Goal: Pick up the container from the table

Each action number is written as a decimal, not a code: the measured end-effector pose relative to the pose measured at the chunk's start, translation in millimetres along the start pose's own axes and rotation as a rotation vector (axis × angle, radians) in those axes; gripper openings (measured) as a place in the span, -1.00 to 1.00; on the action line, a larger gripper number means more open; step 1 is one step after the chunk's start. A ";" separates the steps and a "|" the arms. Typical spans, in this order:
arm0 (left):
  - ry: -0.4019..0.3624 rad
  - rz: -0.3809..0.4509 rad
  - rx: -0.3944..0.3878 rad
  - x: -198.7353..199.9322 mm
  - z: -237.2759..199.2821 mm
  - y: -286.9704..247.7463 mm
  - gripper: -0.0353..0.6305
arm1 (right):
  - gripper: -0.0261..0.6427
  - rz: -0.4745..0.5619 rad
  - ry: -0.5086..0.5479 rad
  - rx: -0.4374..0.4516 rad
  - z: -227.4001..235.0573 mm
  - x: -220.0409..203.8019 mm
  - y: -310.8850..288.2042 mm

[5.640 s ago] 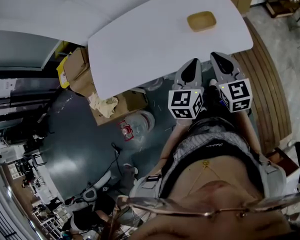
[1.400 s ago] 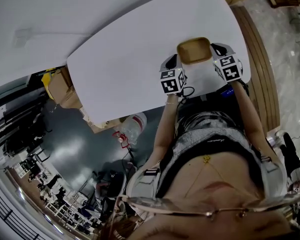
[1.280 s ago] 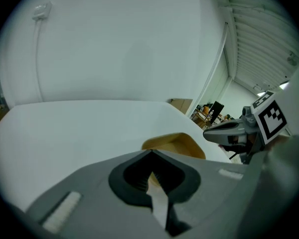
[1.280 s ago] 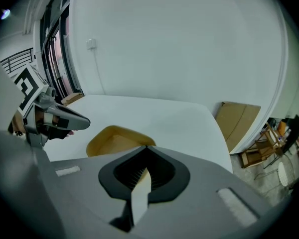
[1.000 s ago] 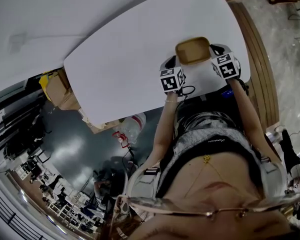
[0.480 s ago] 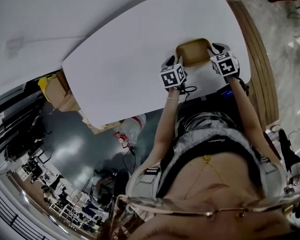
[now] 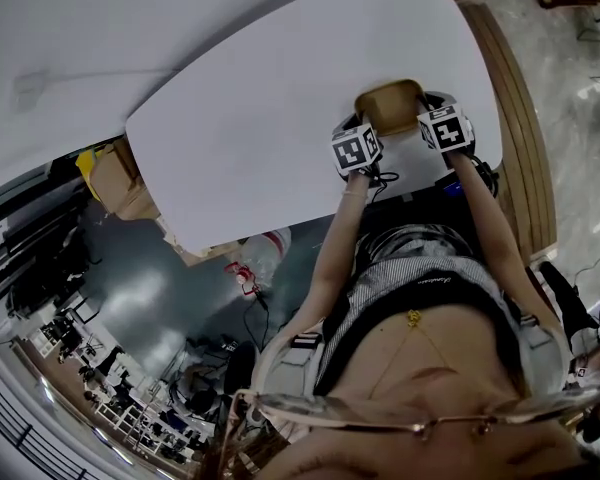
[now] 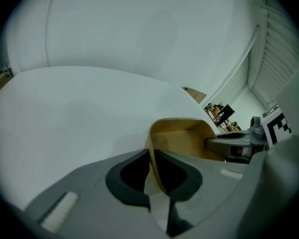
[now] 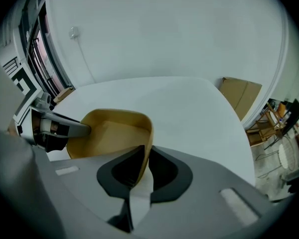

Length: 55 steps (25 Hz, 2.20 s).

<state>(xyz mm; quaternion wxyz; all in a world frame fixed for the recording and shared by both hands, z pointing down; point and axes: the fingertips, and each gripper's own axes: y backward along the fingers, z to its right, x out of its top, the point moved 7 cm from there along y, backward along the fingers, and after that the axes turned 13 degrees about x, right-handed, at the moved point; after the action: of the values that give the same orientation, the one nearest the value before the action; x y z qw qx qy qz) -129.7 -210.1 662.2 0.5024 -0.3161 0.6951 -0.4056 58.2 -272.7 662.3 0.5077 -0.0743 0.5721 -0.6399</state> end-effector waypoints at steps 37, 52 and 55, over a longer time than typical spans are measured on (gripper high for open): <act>-0.226 0.583 0.142 27.0 23.2 172.1 -0.81 | -0.76 0.425 0.198 0.030 -75.1 45.9 136.6; -0.217 0.776 0.173 22.2 23.4 207.7 -0.83 | -0.77 0.537 0.227 0.020 -96.2 45.9 162.3; -0.223 0.815 0.177 22.1 25.8 213.7 -0.82 | -0.78 0.560 0.227 0.012 -97.9 47.2 168.9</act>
<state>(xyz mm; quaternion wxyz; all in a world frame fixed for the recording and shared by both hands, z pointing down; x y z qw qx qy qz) -118.5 -134.5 459.9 0.7189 -0.0136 0.6670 -0.1954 65.1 -214.4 470.2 0.5976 0.1615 0.6196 -0.4827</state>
